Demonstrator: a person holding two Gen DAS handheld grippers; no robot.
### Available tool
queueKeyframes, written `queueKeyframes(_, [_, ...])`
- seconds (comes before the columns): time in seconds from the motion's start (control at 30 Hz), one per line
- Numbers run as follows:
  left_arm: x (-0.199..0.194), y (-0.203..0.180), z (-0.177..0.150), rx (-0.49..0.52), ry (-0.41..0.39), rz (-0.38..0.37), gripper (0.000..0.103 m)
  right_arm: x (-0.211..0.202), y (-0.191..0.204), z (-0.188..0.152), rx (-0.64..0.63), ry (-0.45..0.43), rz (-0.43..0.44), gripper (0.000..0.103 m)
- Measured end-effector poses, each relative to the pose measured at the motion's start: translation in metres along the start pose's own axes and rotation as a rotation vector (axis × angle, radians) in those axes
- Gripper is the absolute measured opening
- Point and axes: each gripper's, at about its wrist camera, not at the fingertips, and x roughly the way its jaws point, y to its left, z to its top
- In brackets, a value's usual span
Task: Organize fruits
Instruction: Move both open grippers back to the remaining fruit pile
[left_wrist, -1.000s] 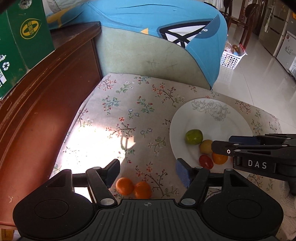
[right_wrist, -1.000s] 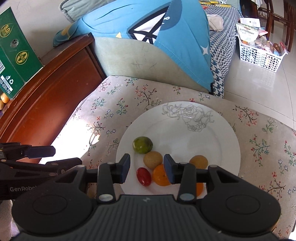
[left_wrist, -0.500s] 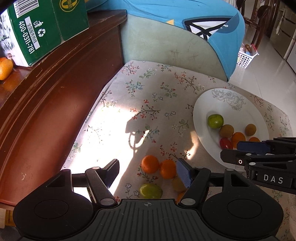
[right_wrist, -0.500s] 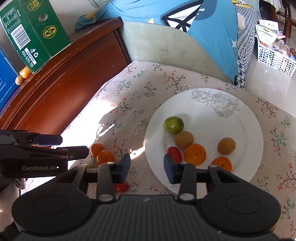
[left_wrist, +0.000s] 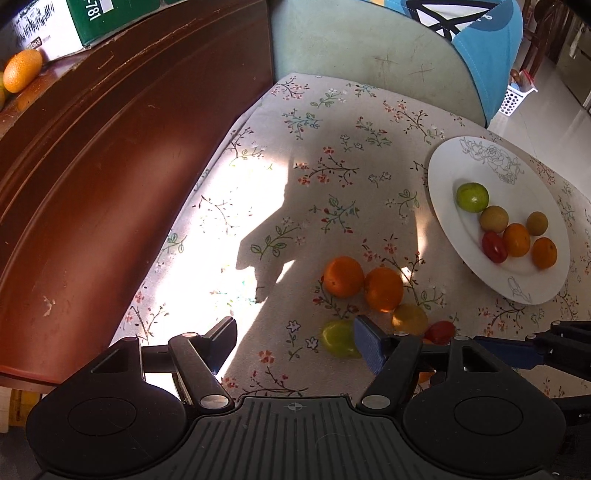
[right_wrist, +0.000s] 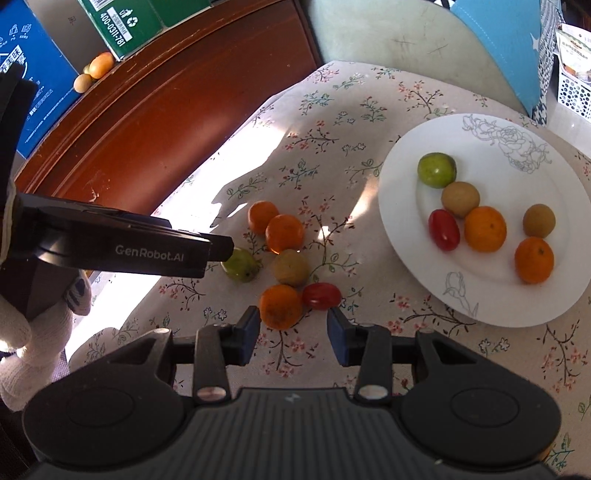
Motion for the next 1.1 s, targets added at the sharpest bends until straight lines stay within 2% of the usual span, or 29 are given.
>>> queueKeyframes(0.47, [0.0, 0.013, -0.002, -0.059, 0.005, 0.015, 0.073, 0.02, 0.006, 0.003, -0.007, 0.019, 0.005, 0.041])
queueKeyframes(0.7, [0.005, 0.009, -0.005, -0.055, 0.018, 0.004, 0.073, 0.021, 0.01, 0.002, -0.023, 0.0, -0.023, 0.03])
queueKeyframes(1.1, [0.003, 0.002, -0.007, -0.035, -0.009, -0.037, 0.073, 0.007, 0.001, -0.001, -0.023, 0.03, -0.043, 0.03])
